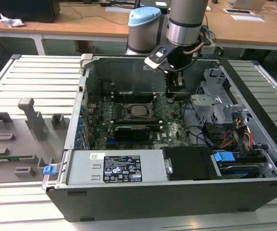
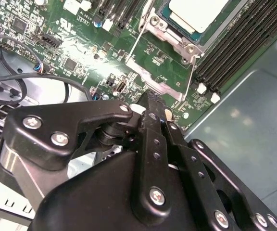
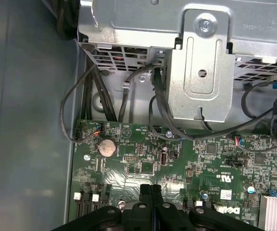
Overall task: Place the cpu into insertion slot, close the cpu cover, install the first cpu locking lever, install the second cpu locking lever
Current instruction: 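Close the cpu cover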
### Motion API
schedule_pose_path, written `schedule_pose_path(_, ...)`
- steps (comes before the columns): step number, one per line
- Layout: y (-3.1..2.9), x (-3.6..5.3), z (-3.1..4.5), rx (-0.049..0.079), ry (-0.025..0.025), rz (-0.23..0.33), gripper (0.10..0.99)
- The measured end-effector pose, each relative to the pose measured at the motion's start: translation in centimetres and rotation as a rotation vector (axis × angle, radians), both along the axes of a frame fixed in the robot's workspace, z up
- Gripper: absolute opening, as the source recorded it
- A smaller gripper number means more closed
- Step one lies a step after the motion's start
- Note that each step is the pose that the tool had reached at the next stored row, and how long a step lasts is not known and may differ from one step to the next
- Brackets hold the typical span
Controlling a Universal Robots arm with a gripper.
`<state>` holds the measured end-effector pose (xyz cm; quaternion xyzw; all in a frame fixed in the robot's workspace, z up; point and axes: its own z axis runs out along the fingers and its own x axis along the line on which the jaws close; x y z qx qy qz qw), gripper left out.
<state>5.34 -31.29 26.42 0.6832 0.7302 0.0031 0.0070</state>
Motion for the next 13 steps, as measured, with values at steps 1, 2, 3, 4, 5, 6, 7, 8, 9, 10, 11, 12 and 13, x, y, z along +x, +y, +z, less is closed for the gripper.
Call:
schedule_pose_path(1, 0.02, 0.26, -0.01, 0.0, 0.0, 0.0, 0.106)
schedule_pose_path(2, 0.02, 0.41, -0.03, 0.0, -0.0001, 0.0, 0.106)
schedule_pose_path(3, 0.03, 0.45, -0.06, 0.0, -0.0001, 0.0, 0.106)
schedule_pose_path(4, 0.02, 0.45, -0.23, -0.001, -0.0001, 0.0, 0.106)
schedule_pose_path(5, 0.02, 0.45, -0.41, 0.0, -0.0001, 0.0, 0.106)
schedule_pose_path(6, 0.02, 0.45, -0.68, 0.0, 0.0, 0.0, 0.106)
schedule_pose_path(7, 0.02, 0.45, -0.89, -0.001, -0.0001, 0.0, 0.106)
schedule_pose_path(8, 0.02, 0.41, -1.04, -0.001, -0.0001, 0.0, 0.106)
schedule_pose_path(9, 0.02, -0.32, -1.13, -0.001, -0.0001, 0.0, 0.106)
schedule_pose_path(10, 0.02, -0.97, -1.15, -0.001, 0.0, 0.0, 0.106)
schedule_pose_path(11, 0.02, -1.65, -1.18, -0.001, -0.0001, 0.0, 0.106)
schedule_pose_path(12, 0.02, -2.0, -1.19, -0.001, -0.0001, 0.0, 0.106)
schedule_pose_path(13, 0.02, -2.37, -1.2, -0.001, -0.0001, 0.0, 0.106)
